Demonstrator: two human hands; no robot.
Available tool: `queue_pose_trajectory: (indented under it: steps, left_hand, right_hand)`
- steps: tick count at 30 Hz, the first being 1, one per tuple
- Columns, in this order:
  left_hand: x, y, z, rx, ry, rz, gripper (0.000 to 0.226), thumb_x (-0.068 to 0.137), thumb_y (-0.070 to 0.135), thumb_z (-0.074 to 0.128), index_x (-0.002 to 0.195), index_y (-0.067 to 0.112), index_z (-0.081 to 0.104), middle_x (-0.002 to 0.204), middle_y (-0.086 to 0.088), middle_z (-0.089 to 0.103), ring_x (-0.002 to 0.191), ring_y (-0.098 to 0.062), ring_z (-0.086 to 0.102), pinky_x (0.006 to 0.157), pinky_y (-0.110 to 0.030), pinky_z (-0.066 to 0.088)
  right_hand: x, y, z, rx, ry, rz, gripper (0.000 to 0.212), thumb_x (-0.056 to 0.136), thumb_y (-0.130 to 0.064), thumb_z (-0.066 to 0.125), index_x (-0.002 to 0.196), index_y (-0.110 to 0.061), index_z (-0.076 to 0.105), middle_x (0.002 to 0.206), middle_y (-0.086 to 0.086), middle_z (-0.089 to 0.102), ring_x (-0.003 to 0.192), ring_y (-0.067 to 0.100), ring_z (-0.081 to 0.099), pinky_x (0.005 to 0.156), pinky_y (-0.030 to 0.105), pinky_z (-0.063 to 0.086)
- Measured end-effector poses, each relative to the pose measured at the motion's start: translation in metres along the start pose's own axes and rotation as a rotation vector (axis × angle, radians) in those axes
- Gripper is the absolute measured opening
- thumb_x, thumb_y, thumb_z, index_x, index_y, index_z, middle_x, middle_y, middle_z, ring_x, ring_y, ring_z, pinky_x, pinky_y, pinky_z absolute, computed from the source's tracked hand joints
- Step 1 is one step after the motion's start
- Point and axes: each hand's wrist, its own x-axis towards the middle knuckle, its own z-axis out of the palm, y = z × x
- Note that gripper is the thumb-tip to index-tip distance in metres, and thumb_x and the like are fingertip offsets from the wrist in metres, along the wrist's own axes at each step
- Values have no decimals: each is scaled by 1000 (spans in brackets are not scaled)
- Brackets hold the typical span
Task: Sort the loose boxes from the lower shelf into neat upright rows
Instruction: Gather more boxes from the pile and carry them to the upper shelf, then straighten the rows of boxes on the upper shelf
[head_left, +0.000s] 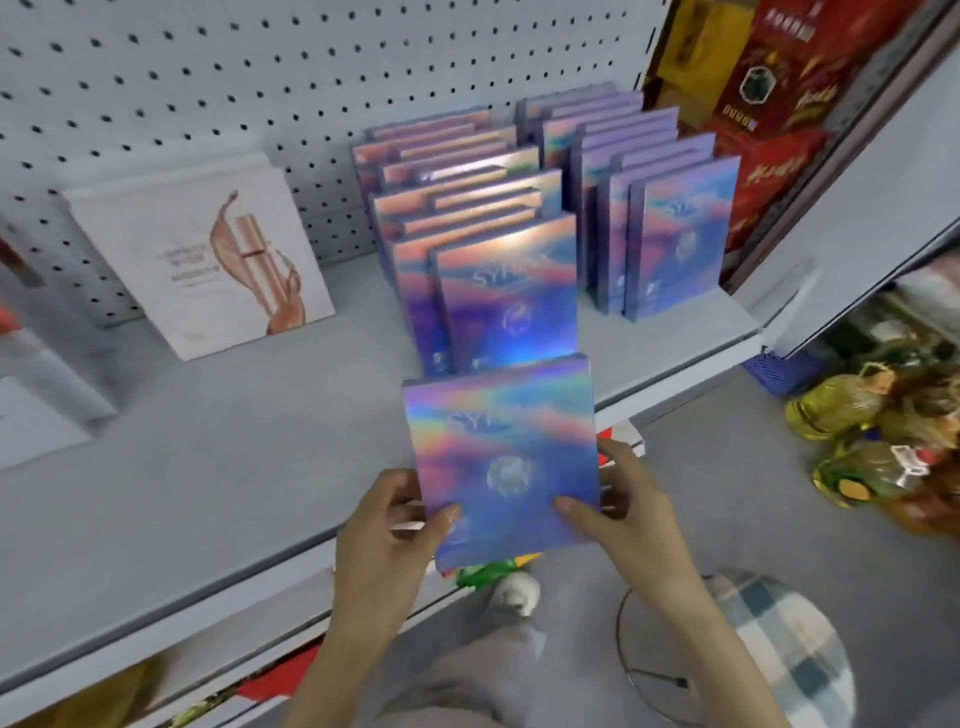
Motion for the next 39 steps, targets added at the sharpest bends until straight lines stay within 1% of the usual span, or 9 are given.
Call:
queue_pose_trajectory:
  steps: [4, 7, 12, 18, 21, 28, 33, 37, 39]
  left_hand:
    - [38, 24, 33, -32, 113, 63, 28, 75, 4, 76, 88, 23, 61, 76, 11, 71, 68, 1, 66, 59, -7, 47]
    - [67, 39, 49, -21, 186, 96, 27, 77, 9, 75, 96, 21, 60, 88, 15, 67, 75, 8, 63, 63, -3, 45]
    - [91, 42, 60, -24, 317, 79, 33, 77, 10, 76, 93, 33, 58, 95, 9, 65, 78, 3, 64, 65, -6, 48]
    - [94, 26, 70, -44, 334, 2, 24, 79, 34, 73, 96, 31, 57, 86, 13, 69, 75, -4, 65, 64, -15, 51]
    - [94, 22, 70, -19, 301, -3, 33, 74, 55, 60, 98, 32, 57, 90, 20, 68, 76, -3, 66, 65, -17, 51]
    - [90, 30, 63, 16, 255, 30, 19, 86, 20, 68, 95, 32, 56, 87, 22, 68, 76, 0, 65, 65, -11, 48]
    - [56, 29, 44, 79, 330, 76, 20, 89, 22, 63, 104, 34, 54, 95, 13, 66, 81, 1, 62, 66, -7, 45]
    - [1, 15, 28, 134, 394, 38, 20, 89, 30, 61, 108, 29, 57, 100, 14, 65, 86, 2, 62, 69, -10, 47]
    - [-35, 2, 21, 185, 415, 24, 21, 89, 33, 60, 110, 29, 58, 102, 15, 64, 90, 1, 62, 76, -15, 49]
  right_hand:
    - [55, -5, -14, -14, 24, -92, 50, 75, -5, 79, 109, -33, 54, 87, -5, 71, 78, 10, 69, 66, 22, 54]
    - [95, -14, -19, -65, 44, -168, 48, 76, -7, 79, 109, -28, 51, 91, -16, 69, 80, -3, 66, 68, 11, 50]
    - [134, -20, -14, -114, 24, -216, 49, 77, -9, 79, 99, -42, 50, 99, -11, 63, 86, -11, 60, 69, 5, 47]
    - [148, -6, -10, -199, 64, -226, 42, 78, -27, 78, 104, -39, 47, 97, -9, 57, 86, 5, 59, 72, 30, 51]
    - [148, 3, -11, -160, 23, -152, 36, 77, -27, 79, 92, -37, 48, 87, -9, 61, 77, 10, 60, 69, 28, 49]
    - [150, 1, -14, -147, -11, -144, 36, 77, -20, 79, 84, -33, 47, 75, -10, 58, 68, -1, 57, 61, 8, 41]
    - [126, 2, -11, -16, 80, -139, 35, 84, -12, 73, 104, -28, 49, 98, -2, 60, 82, 11, 61, 67, 6, 45]
    - [81, 9, -7, -65, 95, -229, 47, 85, -15, 71, 125, -21, 48, 117, 0, 54, 98, 17, 58, 86, 30, 49]
    - [54, 13, -5, -135, -1, -271, 51, 85, -18, 70, 131, -20, 48, 122, -4, 54, 105, 12, 56, 92, 29, 45]
